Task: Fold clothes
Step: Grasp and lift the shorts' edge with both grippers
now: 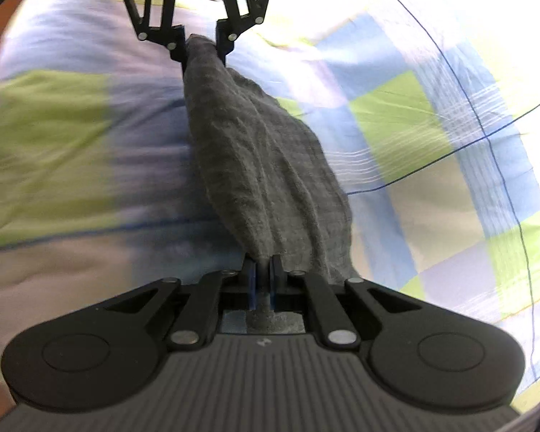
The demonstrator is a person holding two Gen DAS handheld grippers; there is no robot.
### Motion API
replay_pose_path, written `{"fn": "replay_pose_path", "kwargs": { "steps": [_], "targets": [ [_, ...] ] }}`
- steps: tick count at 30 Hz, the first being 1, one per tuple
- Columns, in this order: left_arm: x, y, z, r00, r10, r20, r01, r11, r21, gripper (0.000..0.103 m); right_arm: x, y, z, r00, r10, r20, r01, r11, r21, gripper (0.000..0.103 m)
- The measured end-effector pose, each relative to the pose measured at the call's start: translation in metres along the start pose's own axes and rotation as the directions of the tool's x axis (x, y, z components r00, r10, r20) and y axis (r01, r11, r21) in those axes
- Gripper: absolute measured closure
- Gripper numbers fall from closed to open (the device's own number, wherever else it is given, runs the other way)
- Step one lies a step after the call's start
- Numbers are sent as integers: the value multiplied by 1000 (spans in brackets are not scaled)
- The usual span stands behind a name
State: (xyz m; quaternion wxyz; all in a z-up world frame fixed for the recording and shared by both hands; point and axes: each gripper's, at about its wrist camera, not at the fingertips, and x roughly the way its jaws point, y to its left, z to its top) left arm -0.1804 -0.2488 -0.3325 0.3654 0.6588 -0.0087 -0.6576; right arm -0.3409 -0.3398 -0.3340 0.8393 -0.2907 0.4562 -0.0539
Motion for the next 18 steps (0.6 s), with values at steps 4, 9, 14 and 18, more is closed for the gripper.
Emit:
{"fn": "replay_pose_path", "kwargs": {
  "steps": [4,9,14,18],
  "targets": [
    [-4,-40,16,996,70,-59,-70,998,10,58,-17,29,-24,998,60,-7,-60,998,-17,94],
    [-44,-30,0,994,40,-105,-50,995,-87,54,-42,5,-41,994,103,-30,-96,978,186,84],
    [-70,27,-3,996,-72,47,86,854,-513,54,-51,-56,-51,969,200,145,-245,704,667,92],
    [-49,53,-2,969,-100,226,234,662,-712,55,-5,-76,-54,953,168,253,-300,380,875,102]
  ]
}}
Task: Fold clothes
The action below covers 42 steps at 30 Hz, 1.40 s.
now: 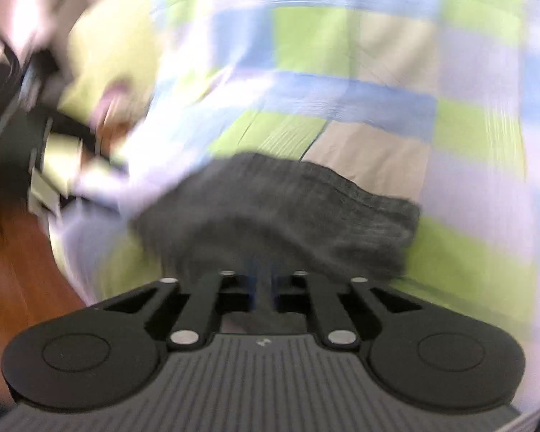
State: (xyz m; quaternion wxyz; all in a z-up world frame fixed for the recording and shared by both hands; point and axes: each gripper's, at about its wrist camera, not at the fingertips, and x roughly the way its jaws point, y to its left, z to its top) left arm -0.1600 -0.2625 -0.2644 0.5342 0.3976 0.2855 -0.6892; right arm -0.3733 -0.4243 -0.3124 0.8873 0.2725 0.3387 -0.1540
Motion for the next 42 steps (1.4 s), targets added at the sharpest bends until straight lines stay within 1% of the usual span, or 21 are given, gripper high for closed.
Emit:
{"fn": "replay_pose_path", "kwargs": {
  "steps": [3,6,8,9,10,11,12,14,17,20,22,24,27,29,31,32,34,38,40,41,42],
  "targets": [
    [31,8,4,997,-69,35,72,993,-97,55,32,-8,-2,999,49,1,-49,993,110,102],
    [43,14,-3,998,-69,11,70,990,-122,55,61,-14,-6,998,66,-11,-63,983,174,102],
    [66,18,-4,999,-23,-32,20,996,-92,55,74,-21,-8,999,18,-32,-12,985,172,103],
    [63,23,-6,999,-20,-32,17,996,-84,54,77,-28,-7,999,-37,-36,42,985,170,103],
    [60,27,-7,999,-10,-35,8,997,-75,54,77,-32,-6,998,-56,-29,60,983,175,103],
    [55,30,-5,998,29,-50,-32,998,-62,54,72,-38,-4,996,-92,-11,92,978,188,103],
    [53,32,-3,997,55,-57,-58,997,-57,55,66,-42,1,986,-167,-3,165,970,178,103],
    [45,39,3,995,81,-50,-84,994,-75,55,58,-46,8,975,-223,0,220,960,173,102],
    [38,39,12,1000,27,-6,-27,994,-103,53,52,-44,18,984,-177,36,167,968,186,100],
    [65,28,19,998,51,-28,-51,999,2,53,73,-36,24,993,-116,12,113,986,119,100],
    [88,30,21,997,73,-36,-73,997,17,48,85,-35,25,991,-133,4,132,989,72,101],
    [104,39,17,994,108,-27,-109,994,-34,44,94,-46,28,979,-201,17,201,979,39,97],
    [107,48,13,990,138,-28,-140,985,-103,41,91,-63,37,964,-263,44,260,964,59,103],
    [102,46,15,988,154,-27,-156,982,-102,42,74,-72,46,956,-288,62,282,955,93,100],
    [94,44,16,986,168,-20,-169,982,-89,43,58,-79,46,952,-299,68,289,948,133,84],
    [91,43,16,985,173,-17,-173,981,-87,43,48,-85,43,952,-301,63,286,942,177,71],
    [90,48,17,988,155,-14,-156,980,-124,43,34,-96,39,952,-300,56,278,929,246,71],
    [101,53,18,989,148,-24,-150,974,-172,43,42,-118,35,968,-251,16,232,914,332,71],
    [104,53,18,989,148,-28,-151,973,-173,43,49,-125,34,977,-209,28,185,913,364,82],
    [104,51,16,989,148,-30,-150,973,-173,43,48,-125,33,979,-200,36,173,915,365,97],
    [103,50,15,989,147,-32,-151,973,-173,43,47,-125,33,982,-181,56,150,922,357,99]
  ]
}}
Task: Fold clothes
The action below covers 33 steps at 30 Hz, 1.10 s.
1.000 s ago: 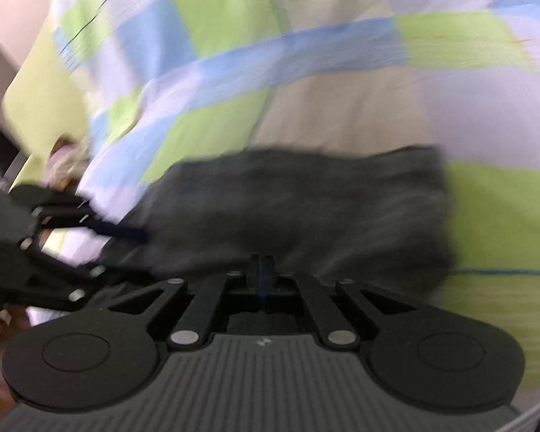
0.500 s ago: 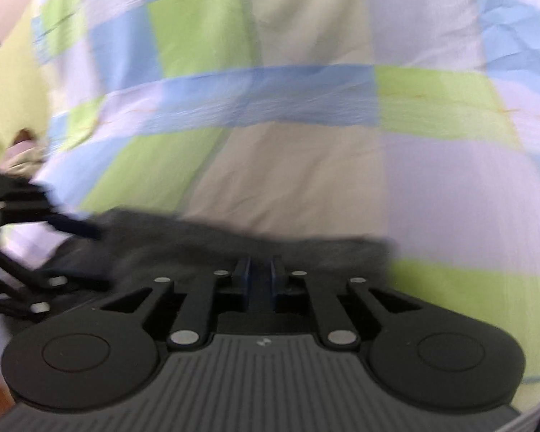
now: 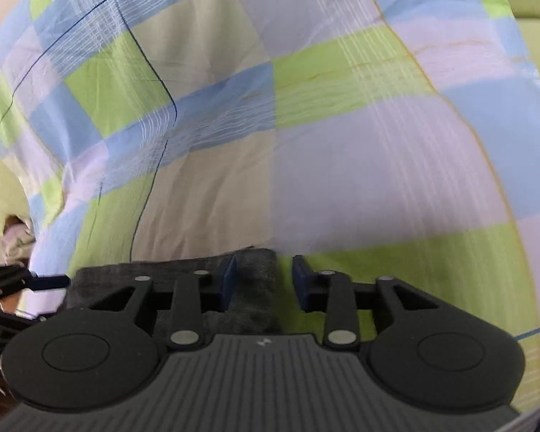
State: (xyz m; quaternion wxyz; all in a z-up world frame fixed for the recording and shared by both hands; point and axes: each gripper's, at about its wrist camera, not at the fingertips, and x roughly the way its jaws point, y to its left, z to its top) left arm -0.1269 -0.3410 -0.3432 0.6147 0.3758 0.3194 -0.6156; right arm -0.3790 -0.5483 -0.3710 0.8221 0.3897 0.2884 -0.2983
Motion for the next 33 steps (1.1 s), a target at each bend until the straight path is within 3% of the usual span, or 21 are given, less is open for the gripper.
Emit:
{"fn": "replay_pose_path", "kwargs": {
  "steps": [6,14,16,18,20,21,22,23,24,25,26,27,29,31,33],
  "targets": [
    [-1,-6,-7,999,35,7,-35,999,0,43,-16,22,4,992,58,109,-38,984,-175,101],
    [-5,-16,-8,992,125,30,-125,992,-4,41,16,10,0,997,-67,44,76,965,-250,102],
    [-15,-15,-5,988,151,34,-151,989,-3,42,14,15,1,994,-101,45,109,959,-260,95],
    [-23,-15,-2,987,158,40,-158,987,-6,42,6,21,4,988,-145,53,153,955,-255,70],
    [-31,-17,2,986,153,63,-153,988,-6,42,-12,28,7,980,-158,118,182,953,-241,70],
    [-36,-19,6,986,145,78,-145,989,-6,43,-23,34,6,982,-112,152,146,960,-238,72],
    [-39,-21,9,988,124,90,-124,992,-8,43,-33,40,3,988,-18,154,56,967,-249,77],
    [-40,-25,12,991,91,100,-91,996,-6,44,-37,47,-1,990,79,114,-46,962,-271,94],
    [-40,-30,14,993,48,103,-48,999,-1,44,-35,54,-6,989,139,50,-118,947,-299,101],
    [-39,-34,15,994,24,103,-25,1000,7,44,-33,57,-8,988,150,24,-135,940,-312,101],
    [-34,-43,16,995,-8,99,5,1000,30,44,-22,67,-20,985,157,-77,-175,910,-377,101],
    [-26,-48,15,996,-2,88,-3,999,51,44,-14,72,-27,985,134,-113,-169,892,-420,102],
    [-11,-57,14,998,15,68,-22,996,91,42,1,69,-29,992,77,-97,-111,898,-426,102],
    [-1,-56,12,994,78,72,-86,991,103,40,12,67,-28,997,32,-76,-62,902,-427,102],
    [7,-42,13,982,165,88,-170,984,58,33,20,58,-12,1000,-27,-3,24,914,-404,103]
  ]
}}
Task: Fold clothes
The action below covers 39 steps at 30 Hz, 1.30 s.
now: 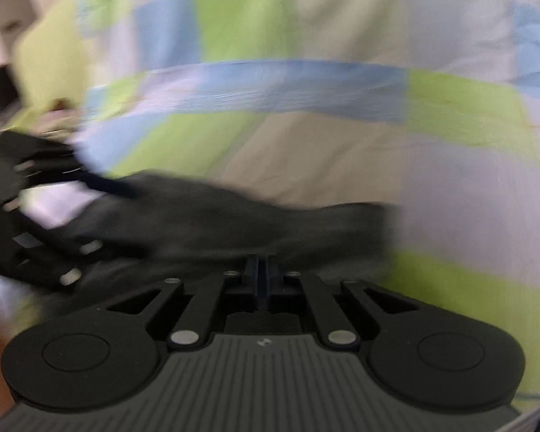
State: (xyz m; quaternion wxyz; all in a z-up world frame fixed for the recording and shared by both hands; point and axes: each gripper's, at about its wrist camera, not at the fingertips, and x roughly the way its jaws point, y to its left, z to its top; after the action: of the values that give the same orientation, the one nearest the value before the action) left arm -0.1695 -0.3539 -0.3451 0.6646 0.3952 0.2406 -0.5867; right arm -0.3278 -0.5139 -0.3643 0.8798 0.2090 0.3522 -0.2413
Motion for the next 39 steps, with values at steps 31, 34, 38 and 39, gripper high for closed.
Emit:
{"fn": "replay_pose_path", "kwargs": {
  "steps": [31,34,38,39],
  "targets": [
    [0,-10,5,1000,-21,-21,18,991,-132,32,1,35,-9,994,98,-39,-100,992,-75,98],
    [0,14,0,998,63,-30,-68,977,-204,30,10,28,4,997,67,37,-66,997,-33,94],
    [-17,41,-5,990,123,-66,-137,948,-286,36,-21,12,21,992,12,127,-16,999,28,91],
    [-24,39,-6,990,124,-71,-140,948,-286,36,-37,11,16,992,17,126,-21,999,27,91]
  ]
}}
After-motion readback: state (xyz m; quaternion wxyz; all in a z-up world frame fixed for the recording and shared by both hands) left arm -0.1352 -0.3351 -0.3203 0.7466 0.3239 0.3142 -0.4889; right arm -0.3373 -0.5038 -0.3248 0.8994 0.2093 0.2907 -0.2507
